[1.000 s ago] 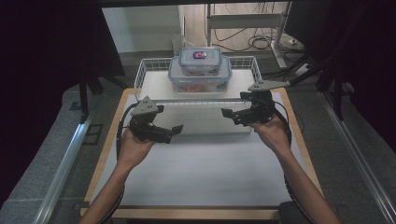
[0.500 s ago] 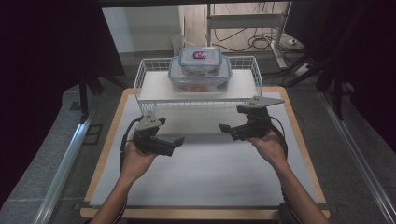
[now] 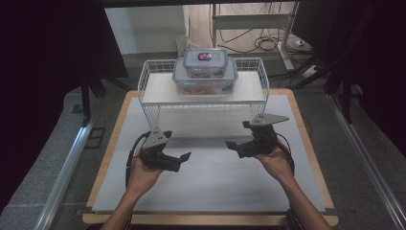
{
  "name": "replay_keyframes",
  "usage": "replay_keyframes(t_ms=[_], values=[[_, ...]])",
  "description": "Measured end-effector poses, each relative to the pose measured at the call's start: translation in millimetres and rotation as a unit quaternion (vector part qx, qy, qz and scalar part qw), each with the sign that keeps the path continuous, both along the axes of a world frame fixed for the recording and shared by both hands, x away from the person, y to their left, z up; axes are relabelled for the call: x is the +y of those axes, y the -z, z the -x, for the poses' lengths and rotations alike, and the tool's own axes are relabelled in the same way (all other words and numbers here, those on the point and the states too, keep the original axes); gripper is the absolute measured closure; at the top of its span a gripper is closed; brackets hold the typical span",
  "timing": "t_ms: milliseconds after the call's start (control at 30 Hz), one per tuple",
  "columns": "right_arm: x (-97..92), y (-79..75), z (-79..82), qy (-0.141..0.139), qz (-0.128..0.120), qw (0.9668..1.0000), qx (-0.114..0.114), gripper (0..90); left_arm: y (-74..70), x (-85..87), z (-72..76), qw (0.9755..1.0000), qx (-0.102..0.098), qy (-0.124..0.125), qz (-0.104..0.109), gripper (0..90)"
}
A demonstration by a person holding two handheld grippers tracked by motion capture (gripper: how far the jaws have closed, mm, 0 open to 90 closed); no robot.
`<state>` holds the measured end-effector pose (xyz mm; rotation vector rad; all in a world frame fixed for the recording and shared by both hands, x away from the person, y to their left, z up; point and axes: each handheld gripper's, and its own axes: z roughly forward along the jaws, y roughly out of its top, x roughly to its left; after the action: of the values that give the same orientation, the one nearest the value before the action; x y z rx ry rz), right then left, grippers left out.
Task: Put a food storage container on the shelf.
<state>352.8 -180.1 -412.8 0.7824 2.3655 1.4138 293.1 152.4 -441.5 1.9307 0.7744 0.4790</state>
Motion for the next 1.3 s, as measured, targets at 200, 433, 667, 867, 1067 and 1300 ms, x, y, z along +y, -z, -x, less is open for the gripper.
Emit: replay_keyframes(t_ms=[200, 433, 667, 867, 1067, 1300], values=[[-2.4, 9.6, 10.4, 0.0, -0.005, 1.0, 0.008, 0.0, 6.5, 2.6, 13.5, 1.0, -0.004, -0.001, -0.003, 1.3], [-1.3, 21.6, 20.9, -0.006, 0.01, 0.9999, 0.008, 0.0, 20.7, 9.7, 22.2, 0.9998, 0.01, -0.006, 0.015, 1.4], [-8.8, 31.4, 29.2, 0.0, 0.007, 0.9999, 0.013, 0.0, 32.4, 16.3, 29.7, 0.9996, 0.014, -0.017, 0.016, 1.4], [-18.3, 43.0, 36.6, 0.008, 0.01, 0.9998, 0.015, 0.0, 41.2, 25.2, 35.4, 0.9992, 0.018, -0.031, 0.016, 1.4], [-26.1, 55.5, 42.2, 0.019, 0.026, 0.9994, 0.014, 0.0, 51.9, 31.4, 41.0, 0.9989, 0.017, -0.044, -0.009, 1.4], [-32.0, 62.9, 46.8, 0.028, 0.033, 0.999, 0.013, 0.0, 59.9, 34.9, 49.3, 0.9982, 0.018, -0.05, -0.027, 1.1]])
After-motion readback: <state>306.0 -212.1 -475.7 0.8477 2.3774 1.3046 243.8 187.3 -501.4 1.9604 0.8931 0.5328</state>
